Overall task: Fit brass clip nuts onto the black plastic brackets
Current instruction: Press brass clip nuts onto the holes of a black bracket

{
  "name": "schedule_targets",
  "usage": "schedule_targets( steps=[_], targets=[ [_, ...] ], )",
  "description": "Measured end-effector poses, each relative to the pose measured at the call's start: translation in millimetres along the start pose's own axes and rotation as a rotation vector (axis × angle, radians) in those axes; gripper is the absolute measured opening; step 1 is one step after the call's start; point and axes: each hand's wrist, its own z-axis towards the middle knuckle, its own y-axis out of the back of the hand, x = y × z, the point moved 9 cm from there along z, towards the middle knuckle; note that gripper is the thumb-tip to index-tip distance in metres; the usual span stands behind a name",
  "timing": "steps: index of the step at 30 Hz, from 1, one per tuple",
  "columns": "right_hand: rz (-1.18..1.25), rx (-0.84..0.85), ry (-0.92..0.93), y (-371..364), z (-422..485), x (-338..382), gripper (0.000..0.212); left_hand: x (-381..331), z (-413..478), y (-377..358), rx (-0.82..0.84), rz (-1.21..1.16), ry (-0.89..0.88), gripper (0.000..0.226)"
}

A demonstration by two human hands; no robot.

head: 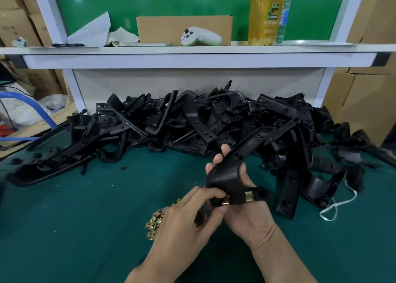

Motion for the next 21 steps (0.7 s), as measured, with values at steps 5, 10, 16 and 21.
schedule_targets(
  steps=[5,10,16,21],
  targets=[
    [-0.049,-0.035,-0.055,-4.3,3.8,-9.1,0.051,17.2,-0.2,15.1,-0.181,-0.246,0.192,0.027],
    [-0.265,-0.055,-0.113,-7.5,7.0,-22.9,0.045,41.4,-0.6,25.2,-0.269,-0.338,0.371,0.035],
    [-0.336,-0.013,-0.091,-7.4,6.9,-23.2,0.037,48.8,-0.8,25.2,-0.226,-0.293,0.394,0.031],
    [-0.326,-0.013,-0.119,-9.3,5.1,-26.9,0.035,48.4,-0.8,31.9,-0.260,-0.116,0.367,0.033]
  ],
)
